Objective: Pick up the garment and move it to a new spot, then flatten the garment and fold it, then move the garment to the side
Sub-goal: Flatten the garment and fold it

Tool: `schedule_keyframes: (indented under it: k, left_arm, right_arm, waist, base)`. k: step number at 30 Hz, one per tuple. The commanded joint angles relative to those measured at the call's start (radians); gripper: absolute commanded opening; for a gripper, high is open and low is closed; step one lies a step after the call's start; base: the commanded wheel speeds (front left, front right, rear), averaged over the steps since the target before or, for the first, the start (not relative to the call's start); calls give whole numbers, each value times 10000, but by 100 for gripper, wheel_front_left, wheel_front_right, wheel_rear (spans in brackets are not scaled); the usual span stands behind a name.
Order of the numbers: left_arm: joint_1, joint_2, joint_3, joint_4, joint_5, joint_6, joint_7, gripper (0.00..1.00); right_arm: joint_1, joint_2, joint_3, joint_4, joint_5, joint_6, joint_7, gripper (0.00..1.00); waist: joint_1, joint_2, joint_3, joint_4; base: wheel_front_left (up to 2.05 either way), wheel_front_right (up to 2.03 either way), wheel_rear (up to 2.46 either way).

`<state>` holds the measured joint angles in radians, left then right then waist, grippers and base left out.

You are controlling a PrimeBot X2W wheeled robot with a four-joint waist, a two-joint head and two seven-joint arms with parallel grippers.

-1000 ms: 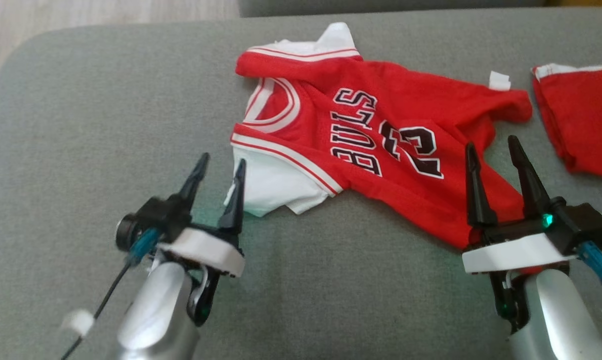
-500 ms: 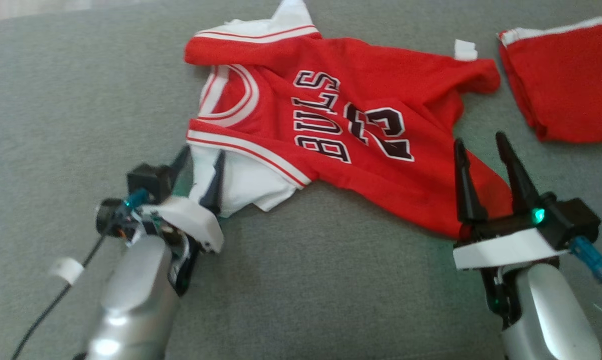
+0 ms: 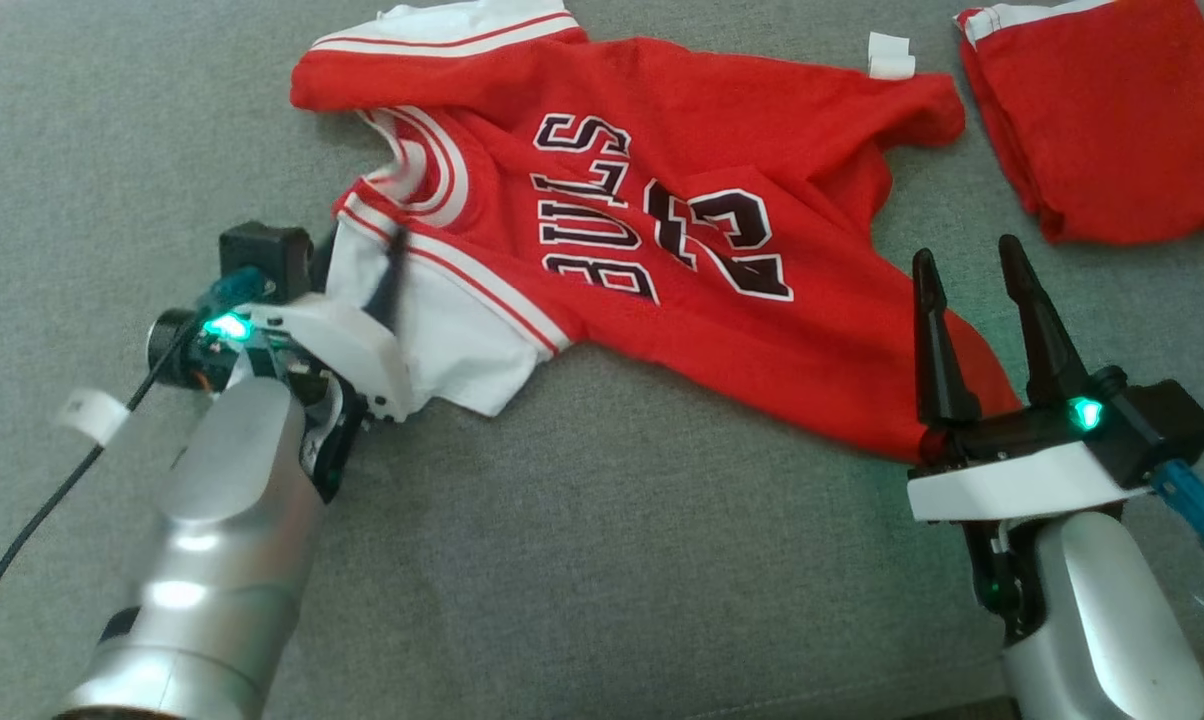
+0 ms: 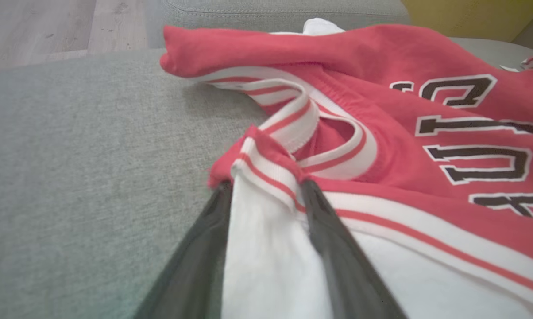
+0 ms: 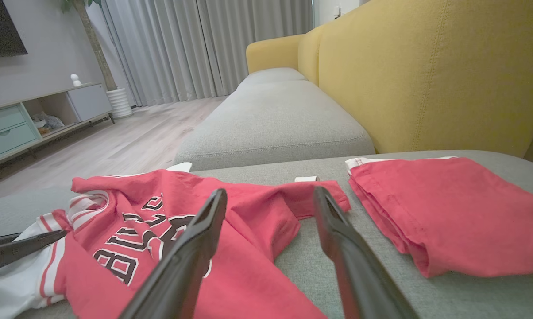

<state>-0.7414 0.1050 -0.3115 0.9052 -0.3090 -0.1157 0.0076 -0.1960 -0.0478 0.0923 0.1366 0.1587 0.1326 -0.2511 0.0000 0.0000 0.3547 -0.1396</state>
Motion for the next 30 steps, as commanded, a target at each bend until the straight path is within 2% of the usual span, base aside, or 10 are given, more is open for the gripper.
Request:
schedule_keyframes:
  k: [1, 6, 15, 22, 23, 24, 25, 26, 30]
  left_arm:
    - [119, 349, 156, 235, -35, 27, 198, 0]
    - [-59, 403, 234, 446, -215, -3, -326, 0]
    - [129, 719, 902, 776, -733, 377, -1870, 0]
    - [530, 787, 1107, 942, -995, 410, -2307, 0]
    - [562, 775, 1110, 941, -1009, 406, -2353, 10]
    - [562, 775, 1110, 941, -1009, 406, -2353, 10]
    - [590, 746, 1102, 893, -1019, 379, -2417, 49]
    - [629, 712, 1111, 823, -1043, 354, -2478, 100]
    - [877, 615, 1136, 252, -1025, 288, -2650, 100]
  right_arm:
    - [-186, -24, 188, -378, 47, -19, -106, 100]
    - [-193, -24, 119, -334, -2, -19, -106, 100]
    - [-84, -24, 67, -113, -291, -19, -106, 100]
    - [-16, -24, 79, 228, -510, -19, -106, 100]
    - [-17, -24, 98, 269, -530, -19, -106, 100]
    - [-17, -24, 98, 269, -530, -19, -106, 100]
    - [-17, -24, 106, 303, -544, -19, -106, 100]
    - [-18, -24, 106, 331, -548, -19, -106, 100]
    - [-43, -24, 28, 368, -523, -19, -106, 100]
  waist:
    - [0, 0, 6, 21]
    - [0, 0, -86, 231]
    - [0, 0, -672, 1160]
    - [0, 0, -977, 1777]
    - [0, 0, -1013, 1829]
    - [0, 0, -1013, 1829]
    - [0, 0, -1054, 1881]
    - [0, 0, -1094, 1919]
    - [0, 0, -1314, 2051]
  base:
    - [0, 0, 0]
    - [0, 0, 0]
    - [0, 0, 0]
    - [0, 0, 0]
    - [0, 0, 0]
    - [0, 0, 0]
    - [0, 0, 0]
    - [0, 0, 0]
    - [0, 0, 0]
